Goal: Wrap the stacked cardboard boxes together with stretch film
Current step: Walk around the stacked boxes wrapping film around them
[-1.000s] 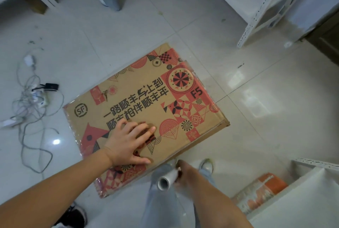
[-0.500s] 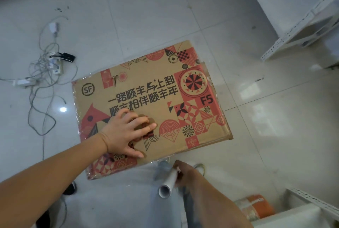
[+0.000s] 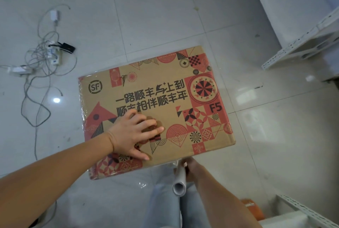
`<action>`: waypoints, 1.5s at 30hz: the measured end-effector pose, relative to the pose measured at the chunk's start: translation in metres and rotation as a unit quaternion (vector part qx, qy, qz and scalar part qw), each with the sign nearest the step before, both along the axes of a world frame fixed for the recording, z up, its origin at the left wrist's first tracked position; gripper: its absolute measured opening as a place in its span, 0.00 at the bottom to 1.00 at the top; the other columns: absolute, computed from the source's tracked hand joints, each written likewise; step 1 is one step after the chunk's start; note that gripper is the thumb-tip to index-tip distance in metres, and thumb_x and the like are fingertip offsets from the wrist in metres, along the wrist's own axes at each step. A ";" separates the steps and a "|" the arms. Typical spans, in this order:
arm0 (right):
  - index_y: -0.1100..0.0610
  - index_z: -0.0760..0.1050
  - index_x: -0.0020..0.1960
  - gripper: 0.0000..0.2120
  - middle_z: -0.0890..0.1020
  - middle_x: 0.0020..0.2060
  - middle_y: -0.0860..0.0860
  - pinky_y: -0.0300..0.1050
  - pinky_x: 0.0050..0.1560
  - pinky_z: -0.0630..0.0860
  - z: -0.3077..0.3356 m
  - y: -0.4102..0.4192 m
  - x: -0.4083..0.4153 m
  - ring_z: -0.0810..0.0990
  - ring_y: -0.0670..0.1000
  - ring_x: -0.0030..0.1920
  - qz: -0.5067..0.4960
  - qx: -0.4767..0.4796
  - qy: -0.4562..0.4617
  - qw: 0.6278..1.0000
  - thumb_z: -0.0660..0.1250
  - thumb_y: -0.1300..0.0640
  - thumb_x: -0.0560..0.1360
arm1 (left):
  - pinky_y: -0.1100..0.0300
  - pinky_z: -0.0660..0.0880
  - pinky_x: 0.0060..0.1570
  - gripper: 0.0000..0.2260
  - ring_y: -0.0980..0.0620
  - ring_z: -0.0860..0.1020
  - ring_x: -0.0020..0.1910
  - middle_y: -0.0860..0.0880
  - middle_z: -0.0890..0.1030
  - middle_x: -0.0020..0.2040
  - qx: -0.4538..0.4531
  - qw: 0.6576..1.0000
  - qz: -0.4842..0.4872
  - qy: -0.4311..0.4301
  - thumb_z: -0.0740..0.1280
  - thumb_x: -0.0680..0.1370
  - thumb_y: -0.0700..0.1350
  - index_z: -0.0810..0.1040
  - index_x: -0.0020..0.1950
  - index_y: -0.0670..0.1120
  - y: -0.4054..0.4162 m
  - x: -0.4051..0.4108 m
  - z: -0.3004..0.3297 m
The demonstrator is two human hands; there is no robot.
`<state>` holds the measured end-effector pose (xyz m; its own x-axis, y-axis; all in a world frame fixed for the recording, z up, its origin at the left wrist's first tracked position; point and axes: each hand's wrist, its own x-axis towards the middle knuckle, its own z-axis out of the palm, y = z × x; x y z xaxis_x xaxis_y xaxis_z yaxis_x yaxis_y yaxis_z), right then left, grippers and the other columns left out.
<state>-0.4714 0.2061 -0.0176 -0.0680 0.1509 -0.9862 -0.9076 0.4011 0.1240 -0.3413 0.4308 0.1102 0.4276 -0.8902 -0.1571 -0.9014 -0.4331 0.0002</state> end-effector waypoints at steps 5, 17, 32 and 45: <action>0.67 0.74 0.55 0.20 0.80 0.43 0.63 0.52 0.36 0.81 -0.004 0.001 -0.001 0.81 0.60 0.33 0.098 -0.024 -0.033 0.994 0.74 0.69 0.64 | 0.51 0.63 0.52 0.38 0.47 0.68 0.50 0.47 0.77 0.56 -0.008 1.000 -0.005 0.008 0.43 0.71 0.74 0.65 0.70 0.51 0.001 -0.001 -0.001; 0.64 0.68 0.43 0.08 0.76 0.23 0.58 0.34 0.17 0.71 0.036 -0.032 0.006 0.76 0.54 0.19 0.084 -0.009 -0.051 0.995 0.57 0.62 0.80 | 0.52 0.63 0.51 0.39 0.48 0.68 0.49 0.48 0.79 0.56 -0.008 1.000 -0.010 -0.027 0.50 0.68 0.75 0.63 0.71 0.51 -0.003 -0.004 0.007; 0.62 0.69 0.45 0.06 0.75 0.33 0.58 0.44 0.26 0.77 0.021 -0.046 0.028 0.76 0.55 0.32 0.183 0.027 -0.035 0.982 0.62 0.60 0.79 | 0.50 0.63 0.57 0.38 0.46 0.68 0.52 0.48 0.73 0.60 0.078 0.996 0.049 0.015 0.42 0.70 0.75 0.62 0.72 0.54 -0.002 -0.006 0.009; 0.64 0.69 0.49 0.08 0.75 0.38 0.61 0.46 0.26 0.79 0.019 -0.056 0.021 0.77 0.59 0.34 0.180 0.023 0.007 0.983 0.66 0.68 0.73 | 0.49 0.62 0.59 0.39 0.46 0.68 0.54 0.48 0.72 0.61 0.094 0.993 0.072 0.021 0.42 0.71 0.74 0.45 0.77 0.56 -0.003 -0.010 0.013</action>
<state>-0.4504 0.1501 0.0017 -0.1382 0.1591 -0.9775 -0.9879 0.0484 0.1476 -0.3513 0.4281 0.1231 0.5380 -0.7737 -0.3345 -0.8311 -0.5532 -0.0572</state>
